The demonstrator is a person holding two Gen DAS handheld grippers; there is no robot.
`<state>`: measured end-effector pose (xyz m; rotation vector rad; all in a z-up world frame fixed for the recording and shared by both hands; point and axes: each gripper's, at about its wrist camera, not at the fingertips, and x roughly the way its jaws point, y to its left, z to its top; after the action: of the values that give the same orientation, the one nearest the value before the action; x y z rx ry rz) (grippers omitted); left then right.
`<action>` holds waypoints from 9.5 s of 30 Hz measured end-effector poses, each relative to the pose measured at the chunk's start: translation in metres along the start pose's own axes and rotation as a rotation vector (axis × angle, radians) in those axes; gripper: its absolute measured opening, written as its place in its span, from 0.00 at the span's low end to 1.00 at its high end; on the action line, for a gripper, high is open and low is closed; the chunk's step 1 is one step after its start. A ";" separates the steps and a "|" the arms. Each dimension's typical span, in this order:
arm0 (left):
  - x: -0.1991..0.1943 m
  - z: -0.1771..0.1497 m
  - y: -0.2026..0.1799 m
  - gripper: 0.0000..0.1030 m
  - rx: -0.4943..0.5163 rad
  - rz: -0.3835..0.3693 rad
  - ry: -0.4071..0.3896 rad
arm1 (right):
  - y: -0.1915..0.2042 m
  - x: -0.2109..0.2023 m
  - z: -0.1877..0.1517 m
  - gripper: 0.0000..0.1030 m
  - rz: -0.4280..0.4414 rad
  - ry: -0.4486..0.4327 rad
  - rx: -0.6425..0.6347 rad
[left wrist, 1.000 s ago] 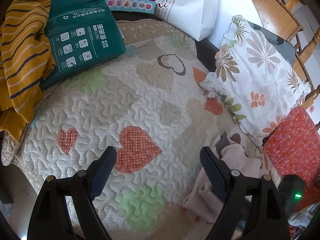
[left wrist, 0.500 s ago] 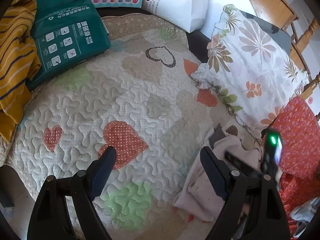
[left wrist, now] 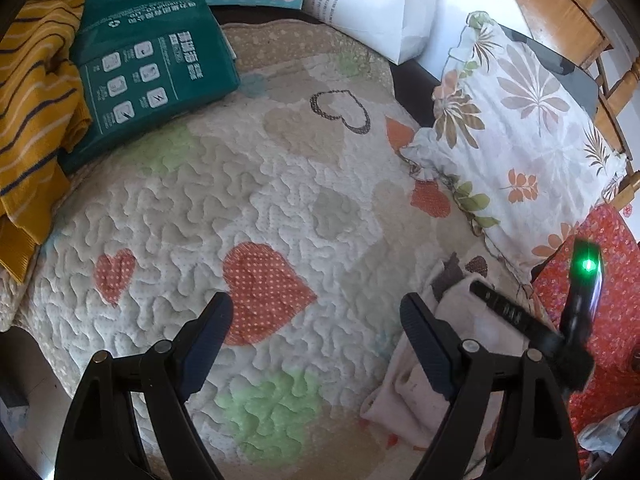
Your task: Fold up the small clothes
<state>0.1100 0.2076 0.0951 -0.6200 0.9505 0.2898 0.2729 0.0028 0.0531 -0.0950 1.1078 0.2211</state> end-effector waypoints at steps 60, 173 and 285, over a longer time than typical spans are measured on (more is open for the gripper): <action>0.108 -0.071 -0.089 0.88 0.276 -0.157 0.361 | -0.153 -0.021 -0.184 0.64 0.458 -0.047 0.507; 0.009 -0.157 -0.118 1.00 0.683 0.034 -0.101 | -0.127 -0.094 -0.238 0.70 -0.124 -0.195 0.203; 0.040 -0.181 -0.116 1.00 0.713 -0.009 0.081 | -0.129 -0.091 -0.238 0.77 -0.189 -0.188 0.214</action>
<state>0.0689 0.0042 0.0271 0.0200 1.0461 -0.0919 0.0542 -0.1791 0.0241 0.0121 0.9229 -0.0580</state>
